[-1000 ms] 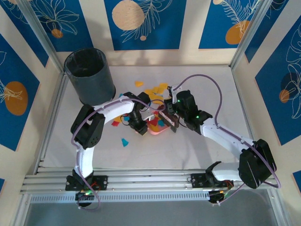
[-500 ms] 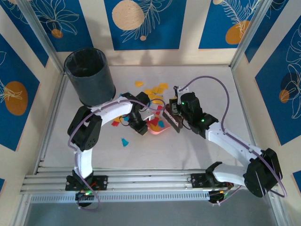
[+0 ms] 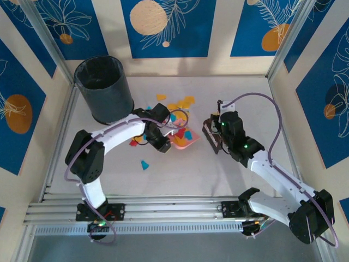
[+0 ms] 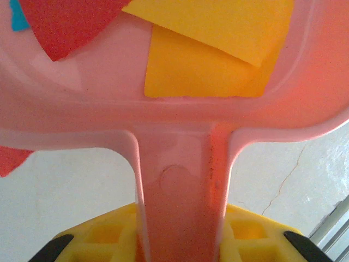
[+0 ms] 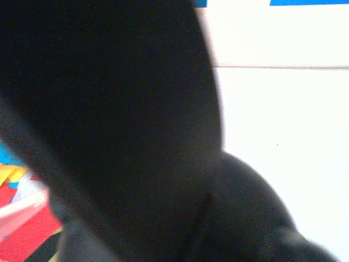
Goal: Sweep away the paper scraps from the table
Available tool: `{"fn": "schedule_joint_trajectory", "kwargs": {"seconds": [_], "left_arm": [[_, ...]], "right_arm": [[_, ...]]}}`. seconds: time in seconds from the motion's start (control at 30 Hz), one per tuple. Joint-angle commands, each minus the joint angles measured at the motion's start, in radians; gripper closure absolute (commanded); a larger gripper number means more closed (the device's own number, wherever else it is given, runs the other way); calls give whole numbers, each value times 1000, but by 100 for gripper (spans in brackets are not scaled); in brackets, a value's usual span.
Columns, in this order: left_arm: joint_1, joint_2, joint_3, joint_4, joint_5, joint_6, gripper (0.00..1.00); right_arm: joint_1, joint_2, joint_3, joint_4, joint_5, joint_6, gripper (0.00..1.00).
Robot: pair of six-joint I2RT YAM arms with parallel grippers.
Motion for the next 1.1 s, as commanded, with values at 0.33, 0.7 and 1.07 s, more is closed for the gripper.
{"fn": "schedule_joint_trajectory", "kwargs": {"seconds": [0.33,0.7,1.07], "left_arm": [[61,-175,46,79,8,-75,100],[165,-263,142,91,4,-153,100],[339,-261,281,72,122,-252,100]], "right_arm": [[-32,-47,-27,11,-34,37,100],[-37,-48,-29,14,-64,42,100],[-43,-46,-31,13,-85,48,100]]}}
